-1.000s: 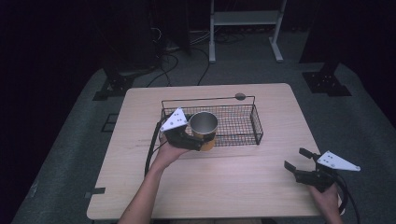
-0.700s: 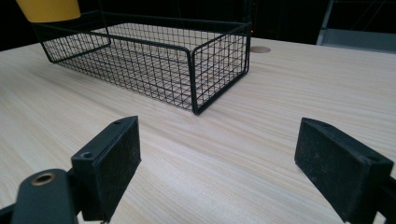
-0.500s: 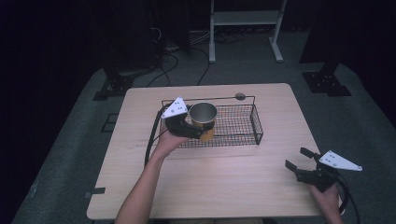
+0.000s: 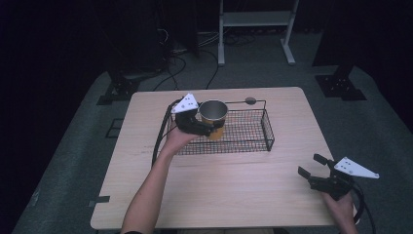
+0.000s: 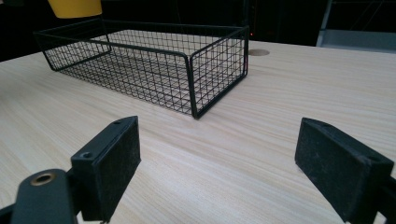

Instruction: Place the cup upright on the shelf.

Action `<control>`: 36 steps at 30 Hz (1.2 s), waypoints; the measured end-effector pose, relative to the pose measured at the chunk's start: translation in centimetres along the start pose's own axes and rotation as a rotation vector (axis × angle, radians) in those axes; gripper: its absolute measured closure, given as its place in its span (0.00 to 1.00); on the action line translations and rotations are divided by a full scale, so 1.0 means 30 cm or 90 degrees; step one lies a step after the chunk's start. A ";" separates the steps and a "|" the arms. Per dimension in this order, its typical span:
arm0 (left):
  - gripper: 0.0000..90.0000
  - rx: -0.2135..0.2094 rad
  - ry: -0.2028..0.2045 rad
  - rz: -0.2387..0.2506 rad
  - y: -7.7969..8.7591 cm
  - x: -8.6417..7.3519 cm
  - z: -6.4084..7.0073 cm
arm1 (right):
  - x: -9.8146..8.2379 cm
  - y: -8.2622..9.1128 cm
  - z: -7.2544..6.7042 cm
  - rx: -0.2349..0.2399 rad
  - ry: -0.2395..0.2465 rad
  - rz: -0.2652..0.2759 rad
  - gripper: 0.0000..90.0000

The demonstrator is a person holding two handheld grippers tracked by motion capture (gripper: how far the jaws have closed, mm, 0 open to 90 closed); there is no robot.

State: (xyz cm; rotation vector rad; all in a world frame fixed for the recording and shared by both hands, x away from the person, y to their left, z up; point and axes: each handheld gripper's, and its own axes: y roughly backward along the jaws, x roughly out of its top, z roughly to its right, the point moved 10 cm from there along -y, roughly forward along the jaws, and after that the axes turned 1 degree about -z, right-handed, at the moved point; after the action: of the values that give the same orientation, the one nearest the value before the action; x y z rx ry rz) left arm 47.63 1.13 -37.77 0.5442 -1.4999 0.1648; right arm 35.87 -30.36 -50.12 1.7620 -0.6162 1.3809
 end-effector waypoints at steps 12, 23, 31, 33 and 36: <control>0.14 0.013 -0.002 -0.026 -0.051 -0.018 -0.057 | -0.001 0.001 -0.003 0.004 -0.001 -0.001 0.15; 0.14 0.010 0.018 -0.027 -0.100 -0.014 -0.090 | -0.003 -0.002 -0.007 0.009 0.000 -0.005 0.15; 0.14 -0.003 0.030 -0.047 -0.133 -0.049 -0.111 | -0.004 -0.003 -0.009 0.011 0.003 -0.008 0.15; 0.14 -0.001 0.023 -0.057 -0.142 -0.064 -0.114 | -0.004 -0.002 -0.009 0.011 0.003 -0.007 0.15; 0.14 -0.004 0.030 -0.059 -0.148 -0.075 -0.120 | -0.004 -0.002 -0.009 0.011 0.002 -0.007 0.15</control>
State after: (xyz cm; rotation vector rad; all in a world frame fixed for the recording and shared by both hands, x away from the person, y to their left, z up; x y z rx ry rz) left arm 52.58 -0.64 -40.95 0.5992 -1.4258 0.0999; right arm 35.73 -30.13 -50.22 1.7741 -0.5933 1.3860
